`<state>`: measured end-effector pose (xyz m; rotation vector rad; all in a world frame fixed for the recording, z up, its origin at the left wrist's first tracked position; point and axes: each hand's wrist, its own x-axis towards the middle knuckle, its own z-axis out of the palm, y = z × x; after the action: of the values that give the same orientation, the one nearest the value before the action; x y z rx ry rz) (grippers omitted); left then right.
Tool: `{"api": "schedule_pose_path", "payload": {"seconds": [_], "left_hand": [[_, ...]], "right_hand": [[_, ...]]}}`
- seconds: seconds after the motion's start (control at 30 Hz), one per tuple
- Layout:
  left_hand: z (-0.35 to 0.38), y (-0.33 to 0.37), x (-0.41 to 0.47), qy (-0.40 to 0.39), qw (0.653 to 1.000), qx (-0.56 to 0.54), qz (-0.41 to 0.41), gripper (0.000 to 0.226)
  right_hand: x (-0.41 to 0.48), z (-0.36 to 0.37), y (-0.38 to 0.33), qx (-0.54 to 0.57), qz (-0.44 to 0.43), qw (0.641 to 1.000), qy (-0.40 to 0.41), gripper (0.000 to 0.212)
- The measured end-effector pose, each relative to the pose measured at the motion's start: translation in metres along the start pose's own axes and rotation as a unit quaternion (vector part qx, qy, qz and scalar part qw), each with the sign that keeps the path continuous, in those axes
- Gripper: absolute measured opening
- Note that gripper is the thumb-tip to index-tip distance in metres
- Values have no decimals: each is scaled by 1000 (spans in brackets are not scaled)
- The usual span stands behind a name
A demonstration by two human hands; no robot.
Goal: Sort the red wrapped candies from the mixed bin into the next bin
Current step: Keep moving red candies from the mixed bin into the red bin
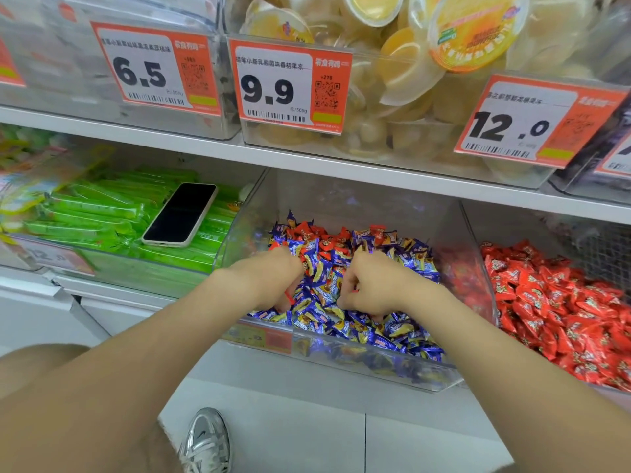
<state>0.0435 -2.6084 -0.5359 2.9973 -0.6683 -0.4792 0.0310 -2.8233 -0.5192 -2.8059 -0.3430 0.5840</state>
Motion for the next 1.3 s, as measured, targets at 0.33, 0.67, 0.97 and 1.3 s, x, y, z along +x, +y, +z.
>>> {"api": "schedule_pose_path", "payload": {"seconds": [0.33, 0.67, 0.97, 1.3], "left_hand": [[-4, 12, 2, 113, 978, -175, 24, 19], [6, 19, 16, 108, 988, -102, -32, 21], [9, 25, 15, 76, 994, -80, 3, 23], [-15, 25, 0, 198, 963, -160, -88, 15]], "right_hand": [[6, 8, 2, -85, 53, 991, 90, 39], [-14, -24, 6, 111, 46, 993, 11, 21], [-26, -20, 13, 57, 74, 979, 184, 51], [-13, -20, 15, 124, 48, 974, 182, 35]]}}
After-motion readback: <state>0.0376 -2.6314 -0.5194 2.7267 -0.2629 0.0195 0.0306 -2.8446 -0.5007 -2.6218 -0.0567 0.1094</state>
